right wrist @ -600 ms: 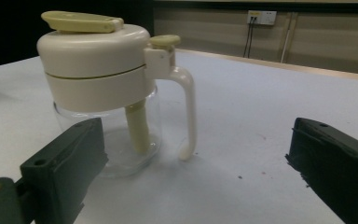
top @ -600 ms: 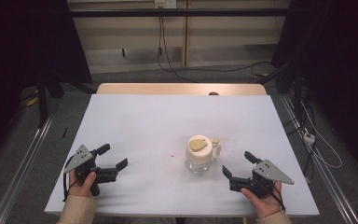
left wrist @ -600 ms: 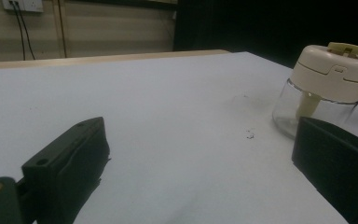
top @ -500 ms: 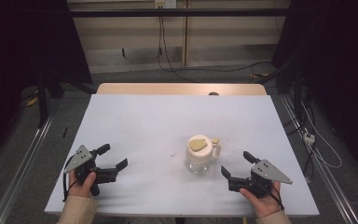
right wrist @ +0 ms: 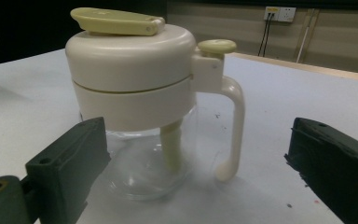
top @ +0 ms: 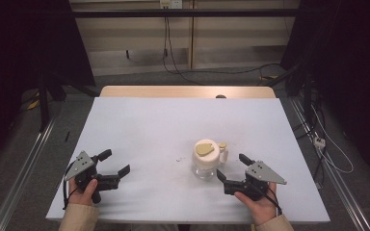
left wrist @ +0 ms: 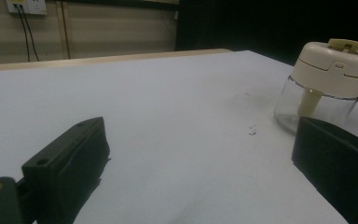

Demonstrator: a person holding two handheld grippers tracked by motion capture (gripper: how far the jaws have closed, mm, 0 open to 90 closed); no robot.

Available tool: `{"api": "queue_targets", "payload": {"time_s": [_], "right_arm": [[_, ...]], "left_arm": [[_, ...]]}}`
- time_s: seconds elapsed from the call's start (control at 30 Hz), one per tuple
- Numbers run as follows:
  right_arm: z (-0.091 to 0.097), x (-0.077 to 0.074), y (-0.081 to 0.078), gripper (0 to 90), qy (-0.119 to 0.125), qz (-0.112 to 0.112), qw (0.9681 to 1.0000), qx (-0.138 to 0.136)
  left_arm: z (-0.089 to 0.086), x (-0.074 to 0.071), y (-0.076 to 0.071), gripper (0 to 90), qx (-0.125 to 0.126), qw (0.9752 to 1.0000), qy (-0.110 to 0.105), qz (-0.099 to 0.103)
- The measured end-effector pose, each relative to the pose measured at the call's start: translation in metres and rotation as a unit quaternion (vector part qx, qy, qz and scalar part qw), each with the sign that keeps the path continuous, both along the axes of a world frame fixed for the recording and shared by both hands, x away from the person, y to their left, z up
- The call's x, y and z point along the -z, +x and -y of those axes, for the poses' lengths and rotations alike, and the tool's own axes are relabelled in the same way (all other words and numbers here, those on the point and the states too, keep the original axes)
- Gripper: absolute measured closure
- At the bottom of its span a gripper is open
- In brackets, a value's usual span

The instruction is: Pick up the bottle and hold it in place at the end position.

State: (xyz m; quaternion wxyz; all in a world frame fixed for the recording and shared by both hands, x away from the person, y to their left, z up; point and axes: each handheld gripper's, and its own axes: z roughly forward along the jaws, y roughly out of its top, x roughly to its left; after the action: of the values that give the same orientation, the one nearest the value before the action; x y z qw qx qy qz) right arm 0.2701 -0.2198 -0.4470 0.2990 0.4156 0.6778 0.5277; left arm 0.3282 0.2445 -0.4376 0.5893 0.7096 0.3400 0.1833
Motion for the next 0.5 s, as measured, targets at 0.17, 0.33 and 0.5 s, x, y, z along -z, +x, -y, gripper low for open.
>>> {"api": "queue_targets", "payload": {"time_s": [0.17,0.33,0.5], "right_arm": [[-0.012,0.000,0.001,4.6,0.005,-0.003,1.0000,-0.007],[-0.024,0.001,0.001,5.3,0.007,-0.007,0.9998,-0.017],[-0.033,0.002,0.003,5.3,0.003,-0.013,0.9997,-0.020]], "left_arm": [[0.001,0.000,-0.001,3.3,0.001,1.0000,0.003,0.001],[0.000,0.001,-0.001,3.3,0.000,1.0000,0.002,0.000],[0.002,0.001,-0.001,3.3,0.003,1.0000,0.004,-0.001]]}}
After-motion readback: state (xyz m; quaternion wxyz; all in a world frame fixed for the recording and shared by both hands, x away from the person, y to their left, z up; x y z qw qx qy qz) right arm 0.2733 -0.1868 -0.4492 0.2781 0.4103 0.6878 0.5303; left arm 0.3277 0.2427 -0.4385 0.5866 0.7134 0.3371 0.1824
